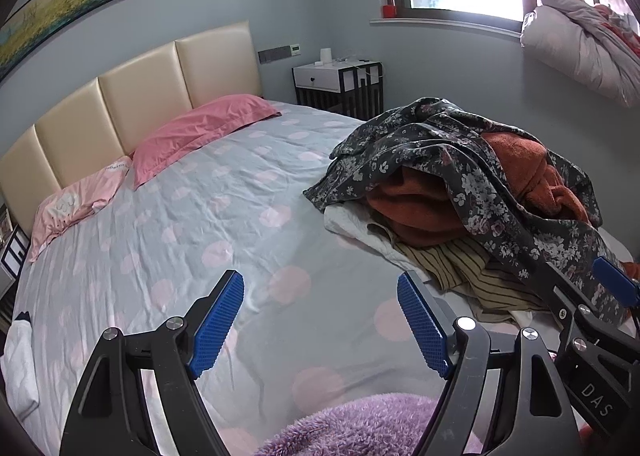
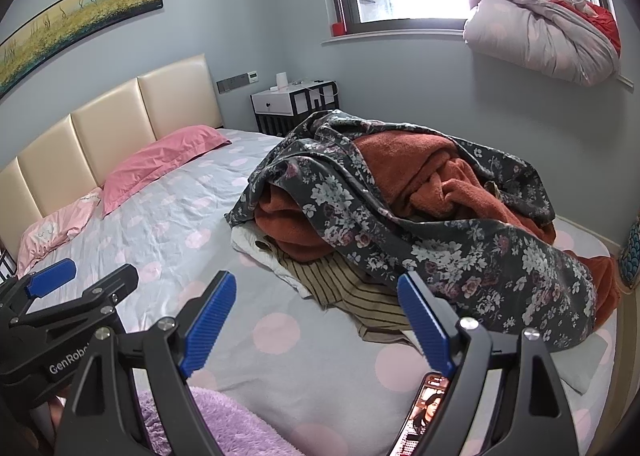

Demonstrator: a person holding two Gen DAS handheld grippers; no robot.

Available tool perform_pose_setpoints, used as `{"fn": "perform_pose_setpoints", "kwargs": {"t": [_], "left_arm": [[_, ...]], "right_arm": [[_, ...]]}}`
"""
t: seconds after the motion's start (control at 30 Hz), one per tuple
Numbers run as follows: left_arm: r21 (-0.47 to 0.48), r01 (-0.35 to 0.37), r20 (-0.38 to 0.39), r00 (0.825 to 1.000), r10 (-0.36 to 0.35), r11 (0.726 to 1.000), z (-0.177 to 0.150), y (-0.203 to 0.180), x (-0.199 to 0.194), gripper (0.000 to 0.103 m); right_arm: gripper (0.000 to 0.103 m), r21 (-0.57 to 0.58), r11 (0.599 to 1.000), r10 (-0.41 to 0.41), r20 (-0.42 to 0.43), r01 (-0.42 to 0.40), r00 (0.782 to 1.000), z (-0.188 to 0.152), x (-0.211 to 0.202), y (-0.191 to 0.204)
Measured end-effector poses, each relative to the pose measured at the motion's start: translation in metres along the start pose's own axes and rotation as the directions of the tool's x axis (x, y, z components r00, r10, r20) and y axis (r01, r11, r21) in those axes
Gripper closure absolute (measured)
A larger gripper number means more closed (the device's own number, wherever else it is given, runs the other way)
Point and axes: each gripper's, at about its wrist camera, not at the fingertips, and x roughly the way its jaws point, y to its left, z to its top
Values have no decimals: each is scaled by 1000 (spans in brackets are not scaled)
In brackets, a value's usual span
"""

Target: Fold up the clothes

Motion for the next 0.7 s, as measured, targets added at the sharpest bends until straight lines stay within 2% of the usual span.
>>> {"fn": "perform_pose_setpoints", "kwargs": {"t": [0.23,0.7], "left_arm": [[28,-9,12,1000,8,1000,-1,-4,-1,23],[25,2,5,1000,-2,1000,-1,-2,-1,23]], "right_arm": [[20,0,1000,2,2,-2,1000,0,0,0],[20,-7,1000,13,0,-13,1000,1,1,4]]}}
